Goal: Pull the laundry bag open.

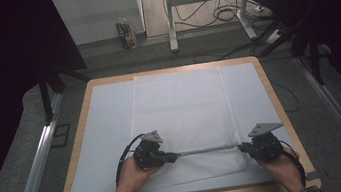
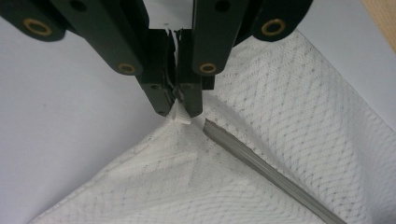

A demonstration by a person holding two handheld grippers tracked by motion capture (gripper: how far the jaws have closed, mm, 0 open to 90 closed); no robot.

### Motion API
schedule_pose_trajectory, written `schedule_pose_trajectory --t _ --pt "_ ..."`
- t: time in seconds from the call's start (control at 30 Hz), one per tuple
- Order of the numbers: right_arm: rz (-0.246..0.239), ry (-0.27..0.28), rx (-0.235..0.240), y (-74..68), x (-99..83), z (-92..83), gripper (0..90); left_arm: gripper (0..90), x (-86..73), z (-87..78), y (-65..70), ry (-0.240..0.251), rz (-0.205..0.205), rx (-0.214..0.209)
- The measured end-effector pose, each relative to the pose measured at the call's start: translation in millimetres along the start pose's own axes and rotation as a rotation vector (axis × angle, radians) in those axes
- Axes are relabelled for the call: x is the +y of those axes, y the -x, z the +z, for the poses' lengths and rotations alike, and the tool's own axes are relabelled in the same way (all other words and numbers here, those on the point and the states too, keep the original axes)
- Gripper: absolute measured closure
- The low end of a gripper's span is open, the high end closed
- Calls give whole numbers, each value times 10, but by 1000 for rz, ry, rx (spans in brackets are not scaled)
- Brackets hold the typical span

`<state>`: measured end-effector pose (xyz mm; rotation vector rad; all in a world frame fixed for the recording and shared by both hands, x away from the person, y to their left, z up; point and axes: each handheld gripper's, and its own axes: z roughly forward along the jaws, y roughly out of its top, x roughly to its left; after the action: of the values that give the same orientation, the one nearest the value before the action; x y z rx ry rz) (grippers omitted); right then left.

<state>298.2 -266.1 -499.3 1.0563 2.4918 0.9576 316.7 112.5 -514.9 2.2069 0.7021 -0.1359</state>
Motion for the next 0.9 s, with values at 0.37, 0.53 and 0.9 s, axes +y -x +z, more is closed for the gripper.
schedule_pose_trajectory --t 0.37,0.53,0.9 --pt "-3 -4 -8 -2 -3 3 856 874 -93 -117 -21 9 -20 24" --pt "-1 -3 -6 -3 -2 0 856 874 -121 -141 -13 10 -25 28" --pt "5 -5 -5 -1 -4 -3 856 874 -183 -224 -19 10 -33 49"
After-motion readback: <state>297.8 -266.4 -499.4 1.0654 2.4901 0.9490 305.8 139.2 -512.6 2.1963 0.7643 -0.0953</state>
